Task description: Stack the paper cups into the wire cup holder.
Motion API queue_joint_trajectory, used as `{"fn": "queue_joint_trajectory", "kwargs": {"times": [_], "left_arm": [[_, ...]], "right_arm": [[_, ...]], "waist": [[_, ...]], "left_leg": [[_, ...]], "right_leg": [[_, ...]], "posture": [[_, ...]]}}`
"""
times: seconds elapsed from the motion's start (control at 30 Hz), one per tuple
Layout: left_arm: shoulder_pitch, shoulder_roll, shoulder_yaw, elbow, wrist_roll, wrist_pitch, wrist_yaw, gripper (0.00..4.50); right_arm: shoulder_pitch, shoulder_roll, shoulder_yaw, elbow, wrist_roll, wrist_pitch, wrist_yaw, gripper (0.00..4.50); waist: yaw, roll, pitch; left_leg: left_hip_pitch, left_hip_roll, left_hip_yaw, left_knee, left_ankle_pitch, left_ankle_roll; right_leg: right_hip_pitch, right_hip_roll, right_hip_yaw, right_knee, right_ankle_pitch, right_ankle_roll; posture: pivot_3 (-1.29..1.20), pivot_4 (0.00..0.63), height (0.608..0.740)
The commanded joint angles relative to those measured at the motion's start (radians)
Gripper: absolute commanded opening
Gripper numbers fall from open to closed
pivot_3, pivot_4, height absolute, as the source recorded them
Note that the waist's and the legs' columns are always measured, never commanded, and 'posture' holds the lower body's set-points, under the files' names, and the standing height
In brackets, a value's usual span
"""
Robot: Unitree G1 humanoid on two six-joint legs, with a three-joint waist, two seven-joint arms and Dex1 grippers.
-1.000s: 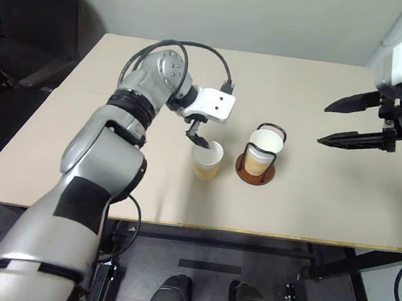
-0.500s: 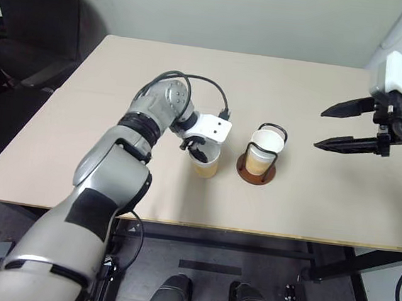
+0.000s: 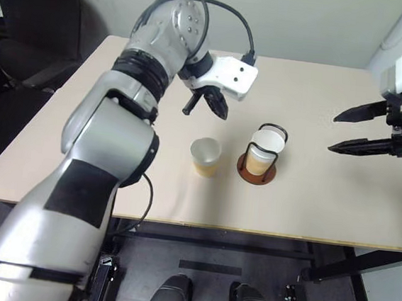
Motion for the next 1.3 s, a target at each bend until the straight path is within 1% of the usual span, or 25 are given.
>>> {"fn": "queue_joint_trajectory", "kwargs": {"times": [0.03, 0.1, 0.23, 0.33, 0.47, 0.57, 0.7, 0.8, 0.87, 1.03, 1.17, 1.3], "left_arm": [[-0.031, -0.001, 0.027, -0.003, 0.007, -0.003, 0.001, 0.03], [-0.016, -0.003, 0.018, -0.003, 0.026, -0.007, 0.039, 0.03], [0.005, -0.007, 0.020, 0.002, 0.049, 0.007, 0.074, 0.03], [0.024, -0.006, 0.018, 0.004, 0.057, 0.010, 0.041, 0.51], [0.052, -0.015, 0.023, 0.002, 0.058, 0.011, -0.015, 1.90], [0.066, -0.029, 0.031, -0.004, 0.054, -0.006, 0.007, 2.96], [0.084, -0.038, 0.026, -0.004, 0.061, -0.010, 0.005, 4.46], [0.107, -0.043, 0.017, -0.003, 0.072, -0.014, 0.015, 4.49], [0.116, -0.044, 0.011, -0.003, 0.080, -0.020, 0.020, 4.49], [0.119, -0.046, 0.003, -0.003, 0.103, -0.028, 0.061, 4.49], [0.128, -0.051, -0.002, 0.002, 0.122, -0.028, 0.103, 4.49], [0.145, -0.066, -0.011, 0.007, 0.139, -0.024, 0.177, 4.49]], "right_arm": [[-0.021, -0.016, -0.017, -0.002, -0.009, -0.015, 0.010, 3.34], [-0.014, -0.016, -0.022, -0.007, -0.006, -0.013, 0.007, 3.34], [-0.010, -0.015, -0.024, -0.011, -0.004, -0.009, 0.005, 3.34], [-0.005, -0.016, -0.025, -0.016, -0.003, -0.006, 0.002, 3.34], [-0.002, -0.015, -0.029, -0.023, 0.001, -0.002, 0.000, 3.34], [-0.010, -0.008, -0.036, -0.030, 0.011, 0.005, -0.003, 3.34], [-0.053, 0.017, -0.060, -0.039, 0.065, 0.074, -0.008, 3.34], [-0.123, 0.052, -0.106, -0.029, 0.156, 0.201, -0.024, 3.34], [-0.155, 0.070, -0.127, -0.020, 0.190, 0.250, -0.045, 3.34], [-0.140, 0.055, -0.122, -0.022, 0.183, 0.231, -0.068, 3.34], [-0.117, 0.051, -0.126, -0.041, 0.188, 0.224, -0.078, 3.34], [-0.102, 0.050, -0.132, -0.052, 0.199, 0.228, -0.090, 3.34]], "waist": [[0.000, 0.000, 0.000], [0.000, 0.000, 0.000], [0.001, 0.001, 0.000], [0.002, 0.001, 0.000], [0.002, 0.001, 0.000], [0.003, 0.001, 0.000], [0.000, 0.001, 0.000], [0.000, 0.001, 0.000], [0.000, 0.001, 0.000], [0.004, 0.001, 0.000], [0.003, 0.001, 0.000], [0.004, 0.001, 0.000]], "left_leg": [[0.000, 0.000, 0.000, 0.000, 0.000, 0.000], [0.000, 0.000, 0.001, 0.000, 0.000, 0.000], [0.000, 0.000, 0.001, 0.000, -0.001, 0.001], [0.000, 0.000, 0.002, 0.001, -0.002, 0.002], [0.000, 0.000, 0.002, 0.001, -0.002, 0.002], [0.000, 0.000, 0.002, 0.001, -0.002, 0.002], [0.000, 0.000, 0.003, 0.001, -0.002, 0.002], [0.000, 0.000, 0.003, 0.001, -0.002, 0.002], [0.001, 0.000, 0.004, 0.001, -0.002, 0.002], [0.000, -0.001, 0.002, 0.001, -0.002, 0.002], [0.000, -0.001, 0.002, 0.001, -0.002, 0.002], [0.001, -0.001, 0.003, 0.001, -0.001, 0.002]], "right_leg": [[0.000, -0.001, 0.001, 0.000, 0.001, 0.001], [-0.001, 0.000, 0.000, 0.000, 0.002, 0.004], [0.000, -0.001, 0.001, 0.000, 0.001, 0.004], [0.000, -0.001, 0.000, 0.000, 0.001, 0.004], [0.000, -0.002, 0.000, 0.000, 0.001, 0.004], [0.000, -0.002, 0.000, 0.000, 0.001, 0.005], [0.000, -0.001, 0.000, 0.001, 0.002, 0.005], [0.000, -0.001, 0.000, 0.001, 0.002, 0.006], [0.000, 0.000, 0.000, 0.001, 0.002, 0.006], [0.001, 0.000, -0.002, 0.000, -0.002, 0.000], [0.001, -0.002, 0.000, 0.001, 0.000, 0.002], [0.001, -0.001, -0.001, 0.001, 0.001, 0.004]], "posture": [[0.00, 0.150, 0.740], [0.00, 0.150, 0.740], [0.00, 0.150, 0.740], [0.00, 0.150, 0.740], [0.00, 0.150, 0.740], [0.00, 0.150, 0.740], [0.00, 0.150, 0.740], [0.00, 0.150, 0.740], [0.00, 0.150, 0.740], [0.00, 0.150, 0.740], [0.00, 0.150, 0.740], [0.00, 0.150, 0.740]]}}
